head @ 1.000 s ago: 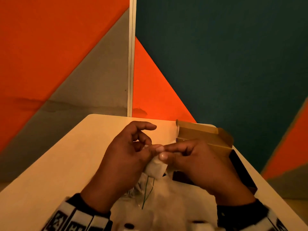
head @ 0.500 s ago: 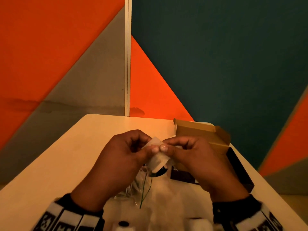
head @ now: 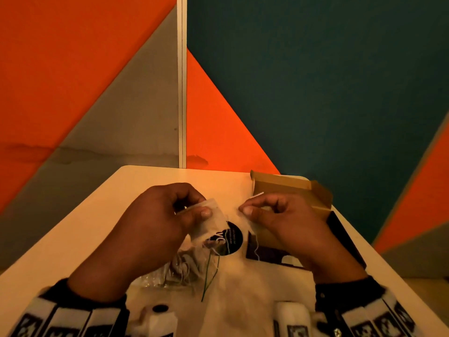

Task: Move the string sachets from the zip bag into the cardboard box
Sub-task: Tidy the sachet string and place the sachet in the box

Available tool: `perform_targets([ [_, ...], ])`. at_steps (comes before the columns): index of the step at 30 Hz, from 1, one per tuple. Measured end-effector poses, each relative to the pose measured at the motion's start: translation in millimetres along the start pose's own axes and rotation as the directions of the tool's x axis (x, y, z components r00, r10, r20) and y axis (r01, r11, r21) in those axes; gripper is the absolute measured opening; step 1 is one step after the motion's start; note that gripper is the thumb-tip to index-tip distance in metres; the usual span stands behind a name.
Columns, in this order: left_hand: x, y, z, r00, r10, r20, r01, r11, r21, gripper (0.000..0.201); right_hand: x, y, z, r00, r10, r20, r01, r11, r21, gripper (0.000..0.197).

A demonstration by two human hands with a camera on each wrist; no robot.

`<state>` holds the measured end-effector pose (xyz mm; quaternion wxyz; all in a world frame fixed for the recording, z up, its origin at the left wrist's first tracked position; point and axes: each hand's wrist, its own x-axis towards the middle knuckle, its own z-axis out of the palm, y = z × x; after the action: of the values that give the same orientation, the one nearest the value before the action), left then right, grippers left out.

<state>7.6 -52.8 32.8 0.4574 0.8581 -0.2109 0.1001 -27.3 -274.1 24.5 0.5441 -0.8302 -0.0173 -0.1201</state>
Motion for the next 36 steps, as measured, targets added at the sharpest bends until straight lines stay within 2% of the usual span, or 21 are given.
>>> perform_targets([
  [3, -2.3, 4.9, 1.8, 0.999, -0.001, 0.042, -0.001, 0.999, 0.045, 0.009, -4.2, -0.9, 5.4, 0.988, -0.026, 0.154, 0.019, 0.999, 0.043, 0.017],
  [5, -3.8, 7.8, 6.0, 0.997, 0.020, 0.072, -0.024, 0.998, 0.056, 0.009, -6.4, -2.5, 14.0, 0.971, -0.038, 0.235, 0.043, 0.999, -0.014, 0.018],
  [8, -4.1, 7.7, 6.9, 0.996, 0.031, 0.079, -0.038, 0.995, 0.087, 0.010, -4.8, -1.3, 18.5, 0.978, -0.035, 0.206, 0.059, 0.992, -0.109, 0.012],
  [13, 0.6, -1.0, -7.5, 0.997, 0.019, 0.069, -0.025, 0.996, 0.088, 0.008, -2.4, 1.6, 6.1, 0.986, -0.029, 0.167, 0.037, 0.998, -0.047, 0.014],
  [16, 1.2, -6.7, -12.3, 0.982, -0.006, 0.187, -0.016, 0.993, 0.114, 0.010, 0.4, 3.1, -0.3, 0.993, -0.056, 0.104, 0.057, 0.998, -0.005, 0.015],
  [19, 0.6, -8.6, -10.2, 0.948, -0.032, 0.316, -0.028, 0.983, 0.182, 0.006, 1.3, 3.7, -2.8, 0.997, -0.054, 0.061, 0.052, 0.998, 0.021, 0.013],
  [22, -0.1, -9.9, -7.4, 0.925, -0.037, 0.379, -0.027, 0.987, 0.161, 0.009, 1.4, 3.3, -5.5, 0.999, -0.029, 0.034, 0.027, 0.998, 0.061, 0.011],
  [24, 0.1, -11.5, -6.7, 0.926, 0.011, 0.378, -0.028, 0.999, 0.039, 0.012, 2.3, 2.7, -5.7, 1.000, -0.015, 0.005, 0.015, 0.994, 0.106, 0.008],
  [26, -0.6, -8.4, -5.4, 0.939, 0.075, 0.335, -0.005, 0.978, -0.206, 0.008, 2.4, 1.9, -3.4, 1.000, -0.003, -0.016, 0.005, 0.991, 0.134, 0.007],
  [29, -1.6, -4.9, -0.1, 0.968, 0.156, 0.195, -0.034, 0.856, -0.516, 0.007, 1.5, 1.8, 3.3, 1.000, -0.027, 0.011, 0.025, 0.989, 0.149, 0.010],
  [32, -1.8, -1.3, 9.4, 0.981, 0.170, 0.091, -0.069, 0.751, -0.657, 0.011, 0.4, 2.2, 10.7, 0.998, -0.049, 0.044, 0.042, 0.989, 0.143, 0.014],
  [34, -1.2, -1.0, 14.9, 0.982, 0.175, 0.066, -0.077, 0.700, -0.710, 0.017, 1.4, 3.0, 14.1, 0.997, -0.058, 0.045, 0.052, 0.991, 0.120, 0.011],
  [36, -0.2, -3.5, 19.0, 0.982, 0.175, 0.067, -0.067, 0.663, -0.745, 0.013, 1.3, 3.6, 16.5, 0.996, -0.069, 0.055, 0.062, 0.991, 0.119, 0.012],
])
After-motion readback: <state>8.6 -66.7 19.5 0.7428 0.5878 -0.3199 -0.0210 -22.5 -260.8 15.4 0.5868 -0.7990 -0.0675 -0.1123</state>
